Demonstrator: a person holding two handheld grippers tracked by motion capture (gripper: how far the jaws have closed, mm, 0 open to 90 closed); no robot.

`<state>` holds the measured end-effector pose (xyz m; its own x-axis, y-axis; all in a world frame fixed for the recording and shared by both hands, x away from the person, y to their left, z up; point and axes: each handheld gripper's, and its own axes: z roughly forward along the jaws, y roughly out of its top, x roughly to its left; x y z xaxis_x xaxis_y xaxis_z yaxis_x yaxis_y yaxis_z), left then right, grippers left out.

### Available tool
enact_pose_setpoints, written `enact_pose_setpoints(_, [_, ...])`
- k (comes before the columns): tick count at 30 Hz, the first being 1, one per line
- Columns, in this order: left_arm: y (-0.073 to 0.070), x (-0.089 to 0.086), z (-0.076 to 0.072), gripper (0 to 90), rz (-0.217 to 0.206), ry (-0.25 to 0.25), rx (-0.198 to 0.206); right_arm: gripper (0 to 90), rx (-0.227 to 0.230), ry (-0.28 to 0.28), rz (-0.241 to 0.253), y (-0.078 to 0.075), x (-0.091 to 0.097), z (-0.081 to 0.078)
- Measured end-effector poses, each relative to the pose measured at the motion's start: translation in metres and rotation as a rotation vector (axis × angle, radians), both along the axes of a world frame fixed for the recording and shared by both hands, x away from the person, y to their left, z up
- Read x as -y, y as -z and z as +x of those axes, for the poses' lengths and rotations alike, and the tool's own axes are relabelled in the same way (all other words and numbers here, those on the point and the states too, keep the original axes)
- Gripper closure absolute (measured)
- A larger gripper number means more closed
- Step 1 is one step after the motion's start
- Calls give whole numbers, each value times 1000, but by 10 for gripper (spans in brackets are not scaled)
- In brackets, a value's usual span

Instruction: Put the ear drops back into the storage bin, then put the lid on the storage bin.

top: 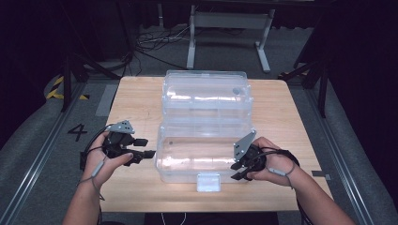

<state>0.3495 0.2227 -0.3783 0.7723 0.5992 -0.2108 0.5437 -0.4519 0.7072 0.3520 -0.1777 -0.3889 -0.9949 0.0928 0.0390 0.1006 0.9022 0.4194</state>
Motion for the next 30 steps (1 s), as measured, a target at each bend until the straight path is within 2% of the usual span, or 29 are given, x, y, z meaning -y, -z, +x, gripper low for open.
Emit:
enact_pose_setpoints(3, [0, 0, 1, 423, 2, 4, 5, 682, 2, 8, 3, 4, -1, -1])
enact_pose_setpoints(7, [-1, 2, 1, 423, -7, 2, 6, 724, 4, -20, 5, 12, -3, 0])
enact_pose_setpoints(12, [-4, 3, 2, 422, -7, 1, 16, 817, 8, -11, -8, 20, -5, -1])
enact_pose_setpoints(16, [-8, 5, 4, 419, -6, 1, 29, 827, 28, -22, -10, 20, -5, -2])
enact_pose_setpoints(21, [-18, 12, 9, 413, -25, 11, 49, 825, 23, -18, -9, 20, -4, -1])
enact_pose_setpoints(27, [-37, 30, 25, 410, -14, 43, 77, 822, 7, -2, 10, 21, -3, -1])
enact_pose_setpoints(30, [-44, 36, 32, 408, -25, 57, 85, 822, -3, 2, 7, 21, -2, -1])
